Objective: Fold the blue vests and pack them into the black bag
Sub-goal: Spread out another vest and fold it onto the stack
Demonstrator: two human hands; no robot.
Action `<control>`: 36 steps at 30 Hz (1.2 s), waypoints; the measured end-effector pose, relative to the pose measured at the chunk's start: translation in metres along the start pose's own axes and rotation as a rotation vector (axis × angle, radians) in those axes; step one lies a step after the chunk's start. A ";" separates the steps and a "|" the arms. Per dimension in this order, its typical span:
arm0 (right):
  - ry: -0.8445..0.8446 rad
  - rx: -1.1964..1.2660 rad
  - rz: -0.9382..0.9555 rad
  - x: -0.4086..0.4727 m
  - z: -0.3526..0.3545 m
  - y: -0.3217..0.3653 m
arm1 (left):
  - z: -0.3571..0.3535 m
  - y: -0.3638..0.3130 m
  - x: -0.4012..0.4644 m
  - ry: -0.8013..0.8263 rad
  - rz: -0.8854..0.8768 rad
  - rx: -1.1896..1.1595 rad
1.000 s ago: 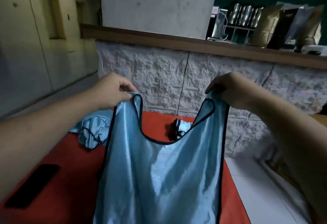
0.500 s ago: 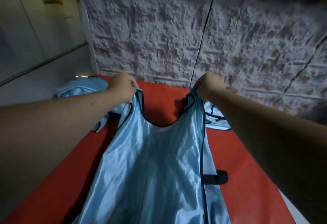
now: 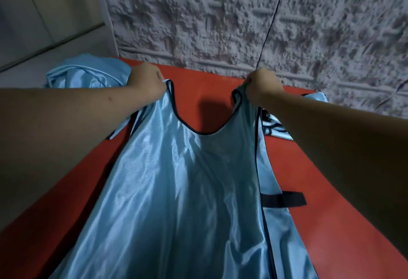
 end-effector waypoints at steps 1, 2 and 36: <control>0.000 -0.033 0.001 0.004 -0.003 0.000 | 0.001 0.002 0.002 -0.014 0.013 0.009; 0.004 -0.056 -0.004 0.006 -0.005 0.001 | 0.001 0.002 0.004 -0.023 0.022 0.024; 0.239 0.342 -0.037 -0.303 -0.082 -0.026 | -0.010 0.070 -0.265 0.261 0.237 -0.251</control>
Point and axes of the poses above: each hand's wrist, its own x-axis towards the middle knuckle, its own z-axis out of the back of the hand, y = z × x, the point moved 7 cm from there along x, towards the middle knuckle, and after that the axes turned 15 degrees about y, right-handed, at the moved point
